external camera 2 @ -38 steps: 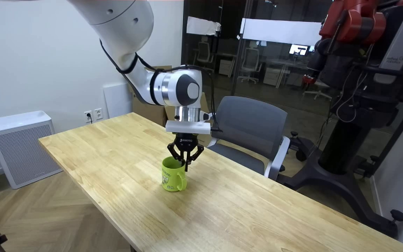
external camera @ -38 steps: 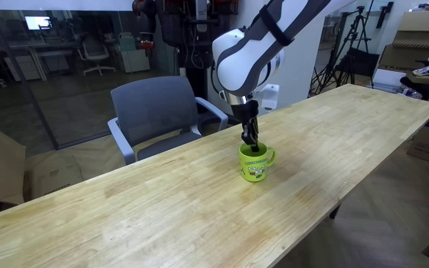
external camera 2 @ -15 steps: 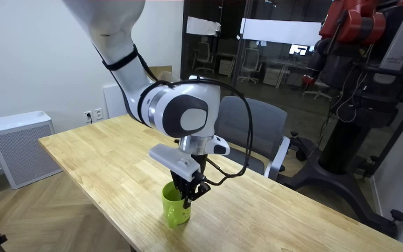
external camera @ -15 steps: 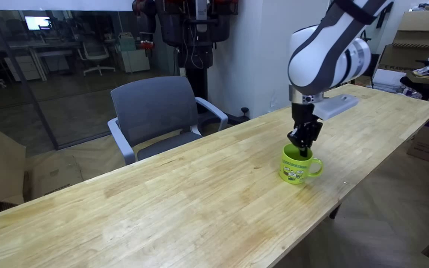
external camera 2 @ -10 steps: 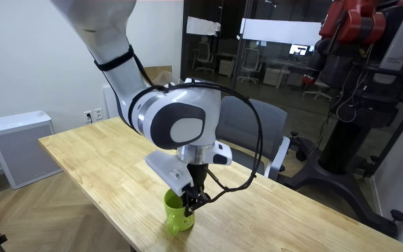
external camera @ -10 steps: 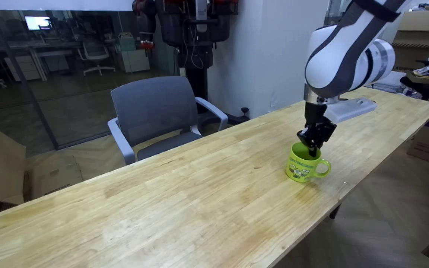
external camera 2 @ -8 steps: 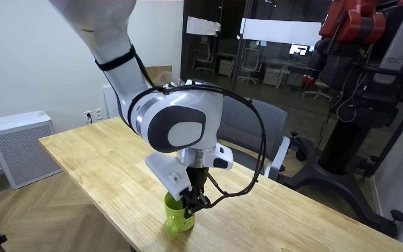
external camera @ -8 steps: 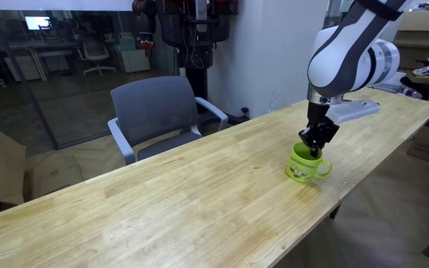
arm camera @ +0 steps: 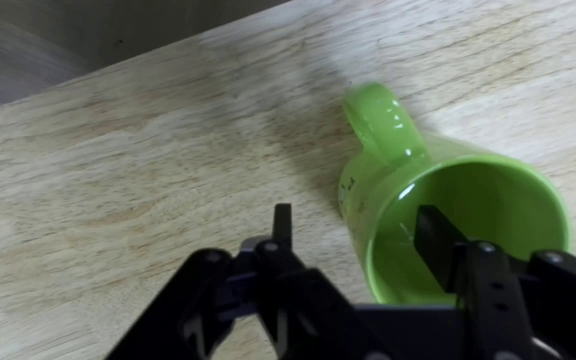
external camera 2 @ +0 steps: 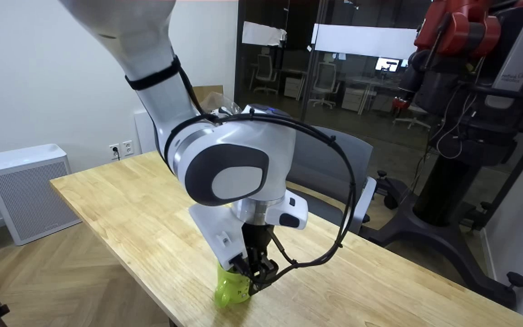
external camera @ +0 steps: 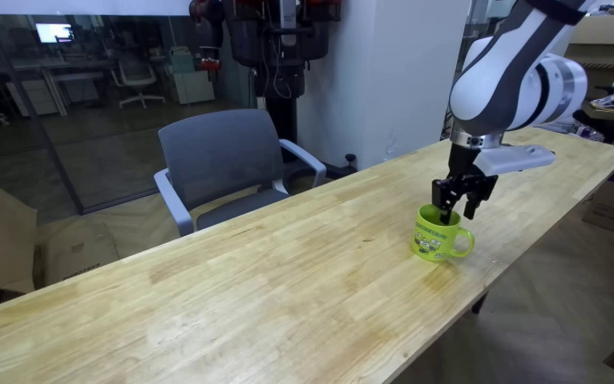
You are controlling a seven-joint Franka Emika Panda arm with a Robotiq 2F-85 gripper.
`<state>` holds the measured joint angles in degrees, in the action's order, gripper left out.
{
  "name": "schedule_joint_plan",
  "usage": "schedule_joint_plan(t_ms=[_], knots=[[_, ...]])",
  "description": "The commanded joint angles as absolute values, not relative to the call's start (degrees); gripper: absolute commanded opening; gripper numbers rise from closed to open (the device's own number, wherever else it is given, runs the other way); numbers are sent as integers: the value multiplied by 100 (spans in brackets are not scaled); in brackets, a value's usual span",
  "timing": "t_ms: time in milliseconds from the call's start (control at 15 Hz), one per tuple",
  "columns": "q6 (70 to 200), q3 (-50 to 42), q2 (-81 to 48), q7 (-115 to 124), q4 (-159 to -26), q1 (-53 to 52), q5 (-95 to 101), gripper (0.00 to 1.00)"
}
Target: Slide the mug backwards
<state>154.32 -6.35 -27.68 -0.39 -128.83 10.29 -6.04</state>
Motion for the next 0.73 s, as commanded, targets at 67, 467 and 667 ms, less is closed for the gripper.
schedule_joint_plan(t_ms=[67,467,667], knots=[[15680,-899,-2135,344,-13434,764,-378,99],[15578,-780,-2281,59,-13272,905,-511,100],[15579,-777,-2314,58,-13272,906,-511,100]])
